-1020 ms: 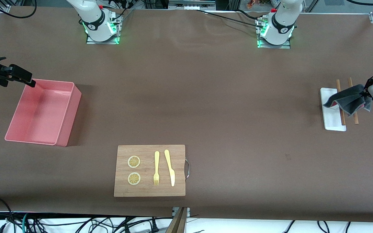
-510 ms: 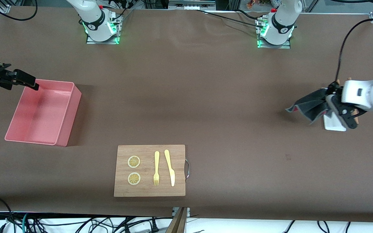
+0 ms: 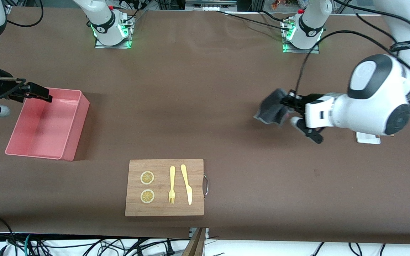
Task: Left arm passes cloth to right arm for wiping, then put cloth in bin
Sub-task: 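Lift the grey cloth off the holder with the left gripper, then carry the cloth toward the right gripper while the right gripper approaches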
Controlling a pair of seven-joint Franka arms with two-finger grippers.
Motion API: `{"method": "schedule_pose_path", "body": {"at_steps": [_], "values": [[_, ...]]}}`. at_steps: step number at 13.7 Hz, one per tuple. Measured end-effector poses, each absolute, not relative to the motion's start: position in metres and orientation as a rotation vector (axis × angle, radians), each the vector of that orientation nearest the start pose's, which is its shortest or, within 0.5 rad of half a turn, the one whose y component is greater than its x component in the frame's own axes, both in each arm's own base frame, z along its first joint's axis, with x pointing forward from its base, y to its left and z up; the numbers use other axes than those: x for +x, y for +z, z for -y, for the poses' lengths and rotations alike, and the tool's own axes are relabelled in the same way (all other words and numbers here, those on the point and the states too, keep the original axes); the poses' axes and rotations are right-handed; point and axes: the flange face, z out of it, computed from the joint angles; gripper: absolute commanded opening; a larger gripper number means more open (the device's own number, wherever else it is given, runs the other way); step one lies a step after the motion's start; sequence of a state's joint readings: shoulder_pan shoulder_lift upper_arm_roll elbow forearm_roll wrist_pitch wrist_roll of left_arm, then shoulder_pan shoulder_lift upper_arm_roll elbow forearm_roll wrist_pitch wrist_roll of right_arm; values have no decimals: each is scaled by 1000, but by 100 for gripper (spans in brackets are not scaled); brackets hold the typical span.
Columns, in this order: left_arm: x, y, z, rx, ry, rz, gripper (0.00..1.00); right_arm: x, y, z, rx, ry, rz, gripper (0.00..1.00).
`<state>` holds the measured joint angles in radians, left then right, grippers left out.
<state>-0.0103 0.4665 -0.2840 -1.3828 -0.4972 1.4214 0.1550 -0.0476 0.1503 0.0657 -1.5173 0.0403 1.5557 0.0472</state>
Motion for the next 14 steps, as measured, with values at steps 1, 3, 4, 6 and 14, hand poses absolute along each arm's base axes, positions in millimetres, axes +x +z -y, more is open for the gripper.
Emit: {"method": "schedule_pose_path", "body": {"at_steps": [1, 3, 4, 6, 14], "values": [[610, 448, 231, 2402, -613, 432, 0, 595, 561, -20, -3088, 182, -115, 100], [609, 452, 268, 2335, -680, 235, 0, 596, 556, -39, -3057, 205, -267, 100], [609, 455, 284, 2320, -699, 150, 0, 597, 551, -49, -3031, 225, -341, 100], [605, 465, 315, 2279, -752, -66, 0, 599, 541, -72, -2963, 276, -514, 100], [575, 500, 445, 1994, -906, -853, 0, 615, 489, -152, -2646, 504, -1031, 100]]}}
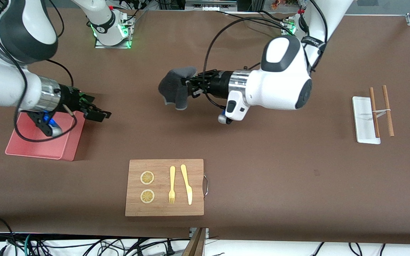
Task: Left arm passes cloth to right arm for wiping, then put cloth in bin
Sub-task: 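Carry the cloth toward the right gripper while the right gripper approaches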
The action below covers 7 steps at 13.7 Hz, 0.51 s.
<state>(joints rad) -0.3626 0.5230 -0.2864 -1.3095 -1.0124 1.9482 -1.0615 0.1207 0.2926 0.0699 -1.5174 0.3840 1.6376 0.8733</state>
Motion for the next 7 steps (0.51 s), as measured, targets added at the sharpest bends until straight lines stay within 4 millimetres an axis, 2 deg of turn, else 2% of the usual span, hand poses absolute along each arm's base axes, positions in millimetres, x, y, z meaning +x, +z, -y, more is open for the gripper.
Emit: {"method": "schedule_pose_path", "body": {"at_steps": [3, 7], "values": [[571, 503, 462, 1951, -864, -936, 0, 610, 478, -186, -2593, 585, -1148, 100], [568, 505, 474, 1921, -813, -968, 0, 600, 482, -221, -2479, 690, -1258, 100]]}}
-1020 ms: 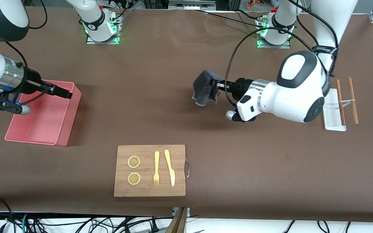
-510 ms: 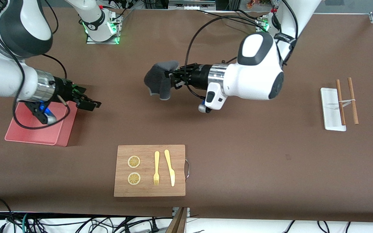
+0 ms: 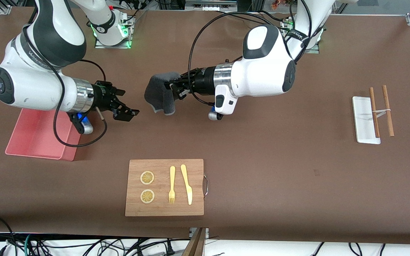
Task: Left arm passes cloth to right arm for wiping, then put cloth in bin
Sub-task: 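Carry the cloth toward the right gripper while the right gripper approaches, then grasp the cloth with the right gripper while the left gripper releases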
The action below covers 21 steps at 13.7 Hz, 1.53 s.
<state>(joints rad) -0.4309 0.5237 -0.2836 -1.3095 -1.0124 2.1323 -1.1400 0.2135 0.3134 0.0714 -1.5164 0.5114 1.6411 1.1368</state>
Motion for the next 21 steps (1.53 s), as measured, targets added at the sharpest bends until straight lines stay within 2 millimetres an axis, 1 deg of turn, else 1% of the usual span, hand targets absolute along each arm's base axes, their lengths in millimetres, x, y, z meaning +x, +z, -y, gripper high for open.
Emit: {"method": "schedule_pose_path", "body": {"at_steps": [2, 6, 9, 10, 11, 13, 14, 15, 18, 19, 20, 21], "values": [[569, 505, 473, 1920, -809, -972, 0, 600, 479, -225, -2419, 746, -1304, 100], [571, 505, 471, 1920, -805, -976, 0, 598, 463, -232, -2293, 882, -1360, 100], [571, 505, 471, 1919, -803, -978, 0, 594, 448, -235, -2221, 965, -1381, 99], [571, 505, 471, 1919, -802, -978, 0, 593, 442, -235, -2201, 986, -1389, 97], [572, 505, 471, 1919, -802, -978, 0, 591, 436, -235, -2188, 1003, -1397, 79], [573, 504, 469, 1918, -799, -981, 3, 588, 427, -237, -2167, 1037, -1405, 34], [574, 504, 468, 1917, -797, -983, 4, 586, 425, -240, -2148, 1057, -1402, 14], [574, 504, 467, 1917, -796, -985, 6, 585, 424, -244, -2130, 1076, -1398, 0], [575, 504, 466, 1916, -793, -986, 16, 584, 419, -251, -2109, 1103, -1392, 0], [575, 504, 466, 1916, -793, -987, 17, 583, 418, -254, -2112, 1104, -1388, 0], [576, 504, 466, 1916, -792, -988, 26, 583, 418, -257, -2114, 1100, -1386, 0], [576, 504, 465, 1915, -791, -989, 30, 582, 418, -259, -2116, 1096, -1384, 0]]}}
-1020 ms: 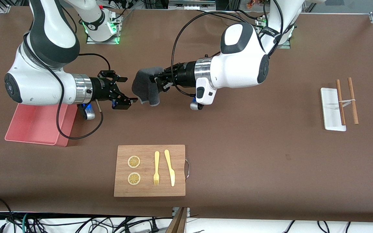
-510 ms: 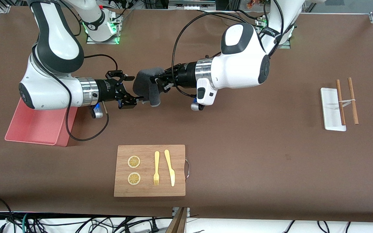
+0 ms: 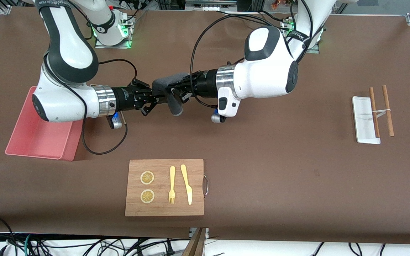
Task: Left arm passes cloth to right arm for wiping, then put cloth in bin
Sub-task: 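Grasp the cloth with the right gripper while the left gripper releases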
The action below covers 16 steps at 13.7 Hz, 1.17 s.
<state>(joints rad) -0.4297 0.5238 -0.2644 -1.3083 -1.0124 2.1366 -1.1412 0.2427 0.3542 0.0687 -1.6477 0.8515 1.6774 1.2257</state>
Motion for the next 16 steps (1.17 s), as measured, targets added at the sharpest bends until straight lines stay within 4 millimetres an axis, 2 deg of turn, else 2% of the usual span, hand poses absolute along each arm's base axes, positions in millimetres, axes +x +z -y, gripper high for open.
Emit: {"method": "schedule_pose_path", "body": {"at_steps": [3, 4, 5, 6, 7, 11, 13, 14, 16], "values": [[580, 505, 461, 1911, -785, -995, 35, 582, 418, -261, -2118, 1095, -1382, 0], [582, 506, 459, 1907, -781, -999, 41, 582, 418, -262, -2119, 1096, -1381, 0], [584, 506, 456, 1905, -778, -1002, 51, 580, 417, -264, -2125, 1097, -1377, 0], [586, 506, 454, 1903, -775, -1005, 71, 579, 415, -267, -2139, 1097, -1368, 0], [588, 506, 451, 1900, -771, -1011, 100, 576, 411, -272, -2170, 1092, -1353, 0], [592, 505, 438, 2077, -640, -973, 100, 567, 378, -284, -2401, 1023, -1205, 0], [589, 507, 430, 2160, -657, -942, 100, 566, 357, -288, -2472, 1013, -1139, 0], [590, 506, 419, 2205, -678, -930, 100, 566, 346, -290, -2500, 1001, -1122, 0], [597, 505, 381, 2329, -688, -920, 100, 561, 329, -305, -2568, 966, -1090, 0]]}}
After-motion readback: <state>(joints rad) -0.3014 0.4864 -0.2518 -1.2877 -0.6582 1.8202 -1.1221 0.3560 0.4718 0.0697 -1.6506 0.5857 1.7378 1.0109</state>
